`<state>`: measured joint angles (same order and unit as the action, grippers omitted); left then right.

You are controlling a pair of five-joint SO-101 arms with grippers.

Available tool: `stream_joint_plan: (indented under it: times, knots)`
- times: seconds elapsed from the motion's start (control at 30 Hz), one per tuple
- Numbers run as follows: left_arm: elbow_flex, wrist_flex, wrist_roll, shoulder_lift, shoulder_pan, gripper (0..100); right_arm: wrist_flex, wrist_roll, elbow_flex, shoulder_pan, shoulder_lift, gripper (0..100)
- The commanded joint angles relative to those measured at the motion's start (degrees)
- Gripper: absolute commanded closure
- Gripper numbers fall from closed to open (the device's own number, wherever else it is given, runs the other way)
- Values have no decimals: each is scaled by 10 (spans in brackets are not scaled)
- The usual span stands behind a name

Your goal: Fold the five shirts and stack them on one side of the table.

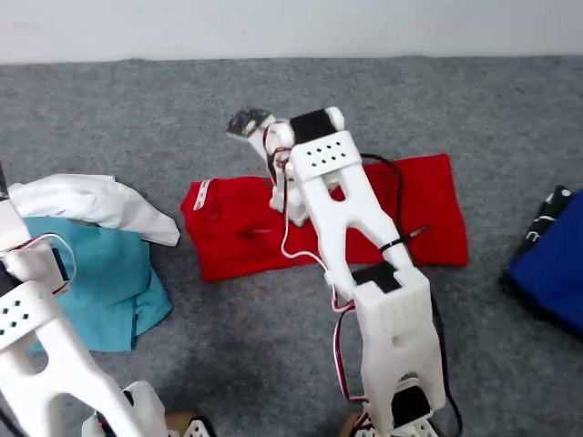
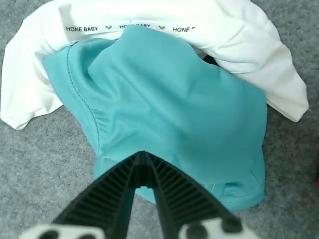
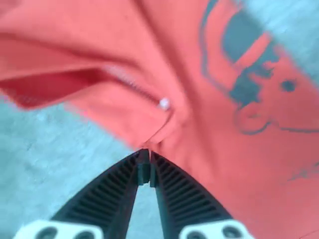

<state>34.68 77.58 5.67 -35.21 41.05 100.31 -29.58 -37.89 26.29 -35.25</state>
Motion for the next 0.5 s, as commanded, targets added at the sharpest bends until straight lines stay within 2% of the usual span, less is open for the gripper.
stream_joint_plan:
  times: [0.0,0.27,0.47]
  knots:
    - [-2,-10,3,-15,1,998,25,7,49,29,77,989]
    - [-1,-11,3,-15,-2,998,-15,17,68,140,34,989]
    - [-1,-11,3,-15,0,998,-120,25,40,154,-14,989]
